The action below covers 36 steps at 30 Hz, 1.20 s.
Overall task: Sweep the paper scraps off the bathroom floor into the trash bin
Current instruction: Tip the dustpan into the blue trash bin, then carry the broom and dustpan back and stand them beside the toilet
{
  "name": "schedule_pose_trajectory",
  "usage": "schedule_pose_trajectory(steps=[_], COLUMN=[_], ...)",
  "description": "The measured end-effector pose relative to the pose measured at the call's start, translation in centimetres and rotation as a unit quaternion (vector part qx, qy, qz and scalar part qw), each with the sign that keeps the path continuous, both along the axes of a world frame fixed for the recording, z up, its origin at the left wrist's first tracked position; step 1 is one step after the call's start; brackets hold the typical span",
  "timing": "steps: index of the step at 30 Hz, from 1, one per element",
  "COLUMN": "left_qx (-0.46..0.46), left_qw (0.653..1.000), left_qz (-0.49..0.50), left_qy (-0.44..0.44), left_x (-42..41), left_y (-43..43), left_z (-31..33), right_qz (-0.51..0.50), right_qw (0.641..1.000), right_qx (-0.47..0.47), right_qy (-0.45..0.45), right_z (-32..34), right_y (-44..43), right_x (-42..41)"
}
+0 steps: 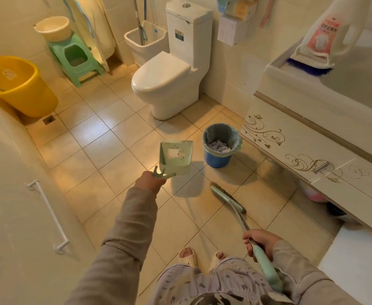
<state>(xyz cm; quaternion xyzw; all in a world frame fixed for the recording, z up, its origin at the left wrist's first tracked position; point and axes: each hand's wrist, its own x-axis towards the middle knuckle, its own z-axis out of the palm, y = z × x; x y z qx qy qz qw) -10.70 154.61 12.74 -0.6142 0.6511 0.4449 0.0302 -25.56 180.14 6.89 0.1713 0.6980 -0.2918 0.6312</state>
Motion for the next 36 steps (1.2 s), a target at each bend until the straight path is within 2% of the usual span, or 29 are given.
schedule_pose_trajectory(steps=[7, 12, 14, 17, 23, 28, 30, 33, 36], left_qx=[0.064, 0.087, 0.079, 0.038, -0.002, -0.006, -0.031, -0.081, -0.088], left_qw=[0.988, 0.984, 0.980, 0.976, 0.978, 0.951, 0.951, 0.960, 0.966], left_qz=[0.013, 0.007, 0.024, -0.010, -0.024, -0.036, -0.034, -0.015, 0.018], left_qy=[-0.143, -0.154, -0.182, -0.215, -0.207, -0.307, -0.305, -0.267, -0.241], left_x=[4.6, 6.2, 6.8, 7.0, 8.7, 11.3, 12.1, 13.7, 15.8], left_y=[1.5, 1.6, 1.6, 2.1, 4.9, 5.4, 5.6, 5.6, 5.6], left_z=[-2.5, -2.4, -2.3, -2.5, -2.7, -2.2, -2.2, -2.1, -2.3], right_qz=[-0.004, -0.013, -0.019, -0.015, -0.049, -0.083, -0.098, -0.065, -0.042], right_qw=[1.000, 1.000, 0.999, 0.997, 0.993, 0.987, 0.987, 0.991, 0.993], right_qx=[-0.003, -0.015, -0.035, -0.068, -0.092, -0.078, -0.074, -0.062, -0.066], right_qy=[-0.011, -0.021, -0.031, -0.013, -0.064, -0.109, -0.104, -0.098, -0.086], right_z=[-0.5, -0.5, -0.2, 0.6, 0.8, -0.4, -0.9, -0.8, 0.3], right_y=[-0.7, -2.2, -2.9, -4.0, -5.9, -8.5, -9.1, -10.1, -11.5], right_x=[0.3, 0.7, 0.9, 0.7, 0.1, 1.5, 2.2, 2.9, 2.8])
